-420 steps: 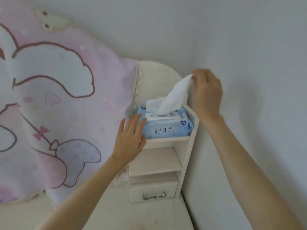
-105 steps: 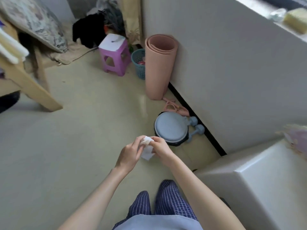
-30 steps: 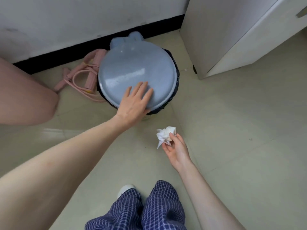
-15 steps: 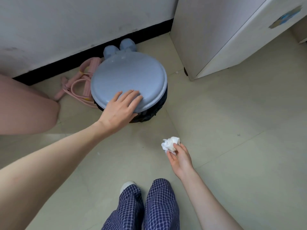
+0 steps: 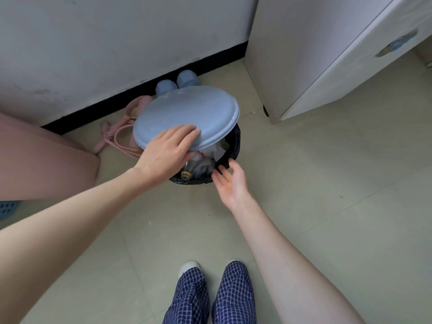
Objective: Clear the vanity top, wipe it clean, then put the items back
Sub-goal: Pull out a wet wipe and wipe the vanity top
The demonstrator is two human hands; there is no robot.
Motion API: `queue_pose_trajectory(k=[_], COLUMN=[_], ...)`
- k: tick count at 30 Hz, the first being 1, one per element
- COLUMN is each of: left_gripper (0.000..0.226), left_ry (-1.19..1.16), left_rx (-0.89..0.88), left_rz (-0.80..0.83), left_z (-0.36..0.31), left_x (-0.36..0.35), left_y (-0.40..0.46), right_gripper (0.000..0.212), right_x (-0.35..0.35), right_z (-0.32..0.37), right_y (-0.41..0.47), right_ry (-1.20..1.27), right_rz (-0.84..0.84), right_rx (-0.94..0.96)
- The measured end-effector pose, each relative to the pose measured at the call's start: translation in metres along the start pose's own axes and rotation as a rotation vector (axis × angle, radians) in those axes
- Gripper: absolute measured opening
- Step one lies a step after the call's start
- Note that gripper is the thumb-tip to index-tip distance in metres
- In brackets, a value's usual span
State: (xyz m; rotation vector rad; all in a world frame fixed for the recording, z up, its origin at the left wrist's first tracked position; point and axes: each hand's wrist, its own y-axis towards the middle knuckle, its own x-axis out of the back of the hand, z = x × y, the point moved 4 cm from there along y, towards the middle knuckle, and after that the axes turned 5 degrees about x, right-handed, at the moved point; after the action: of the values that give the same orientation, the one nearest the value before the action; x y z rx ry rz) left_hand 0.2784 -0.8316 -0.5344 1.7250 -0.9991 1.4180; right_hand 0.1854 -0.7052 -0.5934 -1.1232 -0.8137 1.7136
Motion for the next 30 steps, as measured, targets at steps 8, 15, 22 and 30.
queue_pose_trajectory(k=[8, 15, 22, 30], left_gripper=[0.055, 0.063, 0.063, 0.080], left_ry=[0.121, 0.133, 0.254, 0.177], left_rx=[0.062, 0.142, 0.041, -0.135], left_rz=[0.136, 0.350, 0.313, 0.190], left_z=[-0.033, -0.040, -0.071, -0.173], left_x=[-0.104, -0.118, -0.036, 0.093], left_y=[-0.040, -0.046, -0.024, -0.005], right_gripper=[0.036, 0.034, 0.050, 0.065], right_x=[0.095, 0.120, 0.093, 0.082], right_z=[-0.017, -0.006, 0.035, 0.103], right_y=[0.009, -0.001, -0.050, -0.170], right_ry=[0.001, -0.001, -1.308, -1.802], right_rz=[-0.113, -0.098, -0.086, -0.338], right_rx=[-0.076, -0.064, 0.701, 1.126])
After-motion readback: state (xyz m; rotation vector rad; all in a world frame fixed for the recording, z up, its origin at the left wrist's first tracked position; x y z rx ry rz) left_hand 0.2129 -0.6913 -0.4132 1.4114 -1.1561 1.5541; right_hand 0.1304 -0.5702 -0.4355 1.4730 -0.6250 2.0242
